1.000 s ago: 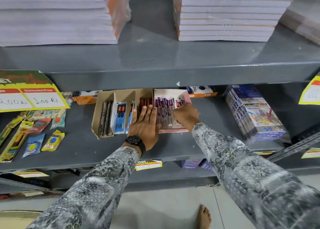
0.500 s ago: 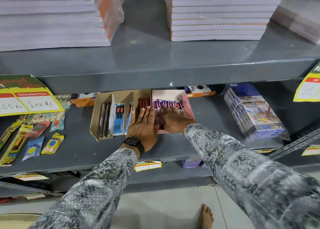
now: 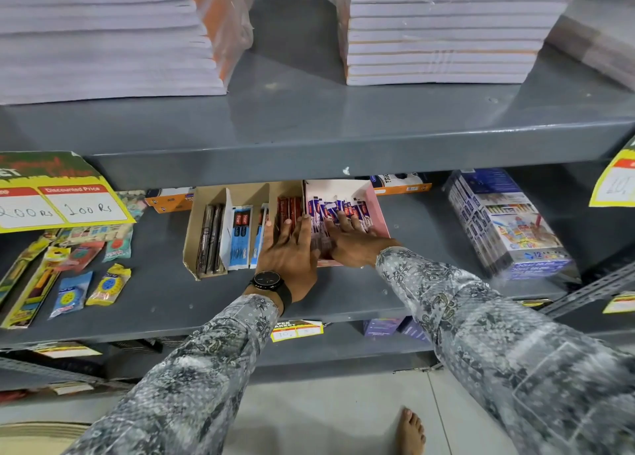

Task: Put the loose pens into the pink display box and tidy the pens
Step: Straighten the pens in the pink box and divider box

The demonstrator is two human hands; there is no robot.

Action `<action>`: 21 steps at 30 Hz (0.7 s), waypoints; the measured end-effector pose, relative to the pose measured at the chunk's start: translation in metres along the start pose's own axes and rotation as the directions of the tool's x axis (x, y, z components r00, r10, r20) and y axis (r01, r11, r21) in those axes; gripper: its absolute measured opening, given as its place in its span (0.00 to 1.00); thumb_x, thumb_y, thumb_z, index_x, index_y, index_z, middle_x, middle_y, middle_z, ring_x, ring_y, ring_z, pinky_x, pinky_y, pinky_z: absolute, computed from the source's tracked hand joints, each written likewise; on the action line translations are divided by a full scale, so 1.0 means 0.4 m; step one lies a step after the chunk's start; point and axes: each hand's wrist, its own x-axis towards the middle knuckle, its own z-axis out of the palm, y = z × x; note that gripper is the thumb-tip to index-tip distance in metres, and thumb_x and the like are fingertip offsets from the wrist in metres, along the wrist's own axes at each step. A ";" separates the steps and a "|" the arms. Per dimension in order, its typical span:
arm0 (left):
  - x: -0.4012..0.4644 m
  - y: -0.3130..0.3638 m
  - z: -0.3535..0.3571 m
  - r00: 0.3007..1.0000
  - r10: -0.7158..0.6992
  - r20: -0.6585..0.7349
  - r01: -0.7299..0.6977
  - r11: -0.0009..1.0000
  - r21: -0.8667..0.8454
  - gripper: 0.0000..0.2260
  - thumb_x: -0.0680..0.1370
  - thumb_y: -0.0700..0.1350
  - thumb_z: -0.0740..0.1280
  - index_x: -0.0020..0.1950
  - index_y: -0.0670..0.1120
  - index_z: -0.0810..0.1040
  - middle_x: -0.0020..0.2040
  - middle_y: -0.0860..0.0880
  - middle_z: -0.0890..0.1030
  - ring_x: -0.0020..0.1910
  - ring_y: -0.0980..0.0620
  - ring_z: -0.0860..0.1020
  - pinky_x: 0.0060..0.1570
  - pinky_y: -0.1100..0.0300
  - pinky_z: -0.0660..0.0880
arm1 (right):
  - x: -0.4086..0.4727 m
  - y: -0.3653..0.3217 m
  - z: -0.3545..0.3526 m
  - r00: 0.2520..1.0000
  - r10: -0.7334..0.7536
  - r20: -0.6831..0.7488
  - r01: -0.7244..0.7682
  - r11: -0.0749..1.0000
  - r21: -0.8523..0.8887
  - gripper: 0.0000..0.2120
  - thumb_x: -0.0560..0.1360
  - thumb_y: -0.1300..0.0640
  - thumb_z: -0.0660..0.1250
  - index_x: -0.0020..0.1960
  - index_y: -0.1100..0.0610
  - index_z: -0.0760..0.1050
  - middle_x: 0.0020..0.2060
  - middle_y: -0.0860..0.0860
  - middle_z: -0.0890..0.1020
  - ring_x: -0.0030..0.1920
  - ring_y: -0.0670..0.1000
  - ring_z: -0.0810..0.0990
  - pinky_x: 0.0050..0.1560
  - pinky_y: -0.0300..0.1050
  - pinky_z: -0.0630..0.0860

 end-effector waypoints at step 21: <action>-0.005 -0.019 0.005 0.996 0.054 -0.070 -0.050 0.997 0.059 0.34 0.79 0.54 0.58 0.81 0.46 0.48 0.80 0.45 0.62 0.80 0.44 0.56 0.78 0.42 0.43 | 0.017 -0.026 -0.013 0.949 0.110 -0.296 -0.071 0.988 0.140 0.31 0.73 0.51 0.61 0.75 0.59 0.69 0.75 0.60 0.68 0.75 0.66 0.65 0.75 0.64 0.63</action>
